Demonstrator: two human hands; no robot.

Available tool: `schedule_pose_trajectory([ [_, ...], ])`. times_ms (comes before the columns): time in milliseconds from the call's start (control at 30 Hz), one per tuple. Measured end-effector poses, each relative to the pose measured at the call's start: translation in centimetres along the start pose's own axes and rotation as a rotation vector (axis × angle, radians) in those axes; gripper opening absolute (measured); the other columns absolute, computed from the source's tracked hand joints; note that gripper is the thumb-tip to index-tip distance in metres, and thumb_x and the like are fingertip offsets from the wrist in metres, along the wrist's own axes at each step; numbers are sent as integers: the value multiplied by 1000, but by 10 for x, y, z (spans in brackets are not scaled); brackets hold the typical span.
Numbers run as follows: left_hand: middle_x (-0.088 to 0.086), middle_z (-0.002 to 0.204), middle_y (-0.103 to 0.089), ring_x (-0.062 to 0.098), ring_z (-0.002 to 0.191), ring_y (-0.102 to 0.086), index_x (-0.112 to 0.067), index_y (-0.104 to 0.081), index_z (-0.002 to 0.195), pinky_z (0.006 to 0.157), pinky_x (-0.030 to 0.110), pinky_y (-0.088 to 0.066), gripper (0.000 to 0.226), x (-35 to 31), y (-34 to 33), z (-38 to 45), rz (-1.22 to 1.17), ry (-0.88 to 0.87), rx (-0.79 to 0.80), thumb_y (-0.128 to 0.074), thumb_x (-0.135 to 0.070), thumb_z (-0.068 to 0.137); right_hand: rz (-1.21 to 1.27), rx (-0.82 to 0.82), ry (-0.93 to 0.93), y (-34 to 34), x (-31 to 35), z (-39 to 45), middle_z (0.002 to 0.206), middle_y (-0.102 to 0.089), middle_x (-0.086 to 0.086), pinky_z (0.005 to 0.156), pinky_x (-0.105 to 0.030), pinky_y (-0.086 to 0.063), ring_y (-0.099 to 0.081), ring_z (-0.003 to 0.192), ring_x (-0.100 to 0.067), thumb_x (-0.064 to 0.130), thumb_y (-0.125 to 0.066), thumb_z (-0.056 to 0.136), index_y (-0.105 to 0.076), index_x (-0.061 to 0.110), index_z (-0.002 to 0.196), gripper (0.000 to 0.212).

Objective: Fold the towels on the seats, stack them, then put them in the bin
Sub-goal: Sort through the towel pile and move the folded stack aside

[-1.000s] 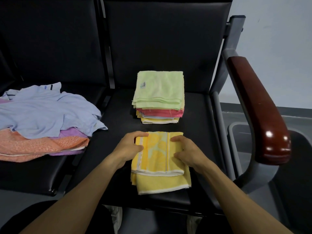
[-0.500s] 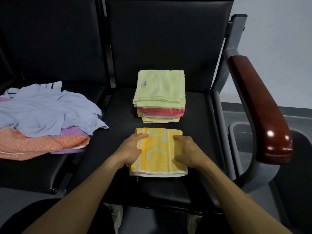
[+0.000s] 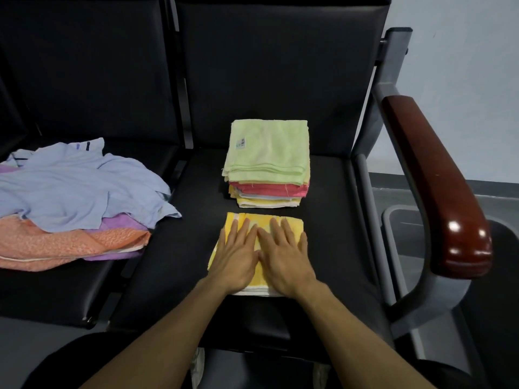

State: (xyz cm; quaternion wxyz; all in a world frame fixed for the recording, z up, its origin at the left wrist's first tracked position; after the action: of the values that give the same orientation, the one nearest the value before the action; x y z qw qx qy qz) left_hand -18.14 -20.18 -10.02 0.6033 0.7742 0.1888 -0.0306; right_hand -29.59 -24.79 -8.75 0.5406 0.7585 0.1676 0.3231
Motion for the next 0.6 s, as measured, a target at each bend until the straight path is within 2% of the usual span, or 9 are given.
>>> schedule_pose_trajectory([
  [100, 0, 161, 35, 19, 147, 34, -19, 21, 157, 122, 49, 16, 66, 12, -13, 3, 63, 13, 31, -15, -46, 108, -65, 61, -56, -22, -16, 1, 162, 29, 4, 116, -60, 14, 33, 147, -18, 59, -8, 103, 10, 29, 159, 66],
  [200, -4, 159, 38, 14, 146, 35, -20, 25, 155, 122, 50, 17, 70, 18, -13, 8, 40, 17, 25, -12, -53, 106, -65, 12, -97, -21, -33, 4, 160, 32, 9, 119, -55, 17, 34, 146, -15, 67, -4, 99, 16, 26, 157, 74],
  [300, -7, 161, 34, 11, 148, 31, -20, 20, 157, 122, 49, 16, 71, 21, -8, 16, -16, 26, -7, -14, -55, 105, -32, 38, -125, -15, -39, 11, 161, 30, 9, 120, -54, 16, 28, 149, -22, 65, -8, 100, 15, 24, 158, 74],
  [367, -6, 167, 19, 12, 153, 21, -21, 3, 161, 125, 46, 9, 68, 22, 2, 24, -91, 35, -93, -22, -52, 106, 14, 20, -115, -5, -39, 18, 165, 21, 6, 120, -56, 8, 14, 153, -25, 59, -15, 103, 6, 22, 160, 71],
  [433, -4, 169, 2, 17, 155, 7, -22, -14, 161, 125, 45, -4, 63, 27, 18, 30, -171, 85, -197, -36, -45, 106, 66, -83, -119, 11, -42, 25, 168, 1, 0, 120, -56, -12, -10, 151, -29, 51, -27, 105, -12, 20, 159, 64],
  [467, -4, 169, -5, 19, 155, 0, -22, -17, 160, 124, 46, -10, 64, 31, 24, 33, -214, 123, -219, -44, -42, 105, 98, -130, -137, 19, -44, 30, 166, -12, -3, 115, -54, -21, -20, 146, -29, 47, -35, 105, -20, 19, 157, 60],
  [533, -2, 166, -18, 24, 152, -14, -22, -17, 160, 120, 47, -19, 71, 37, 31, 37, -297, 191, -206, -55, -38, 102, 158, -150, -187, 27, -49, 37, 153, -34, -5, 106, -50, -29, -31, 134, -30, 39, -52, 101, -31, 20, 152, 58],
  [600, 2, 157, -30, 27, 143, -27, -22, -21, 158, 115, 46, -26, 76, 39, 33, 40, -296, 241, -193, -63, -38, 97, 180, -110, -228, 28, -49, 41, 140, -39, -6, 104, -46, -30, -33, 127, -29, 37, -65, 94, -38, 22, 148, 62],
])
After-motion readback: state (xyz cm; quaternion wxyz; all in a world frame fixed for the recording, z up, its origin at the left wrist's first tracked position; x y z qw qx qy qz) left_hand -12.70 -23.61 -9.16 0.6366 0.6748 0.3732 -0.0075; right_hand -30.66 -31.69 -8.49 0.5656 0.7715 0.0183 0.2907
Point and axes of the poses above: each hand's wrist, its own z-axis towards the middle knuckle, its own y-axis out of the back of the hand, x = y × z, the point moved 4 cm from there along z, towards the middle knuckle
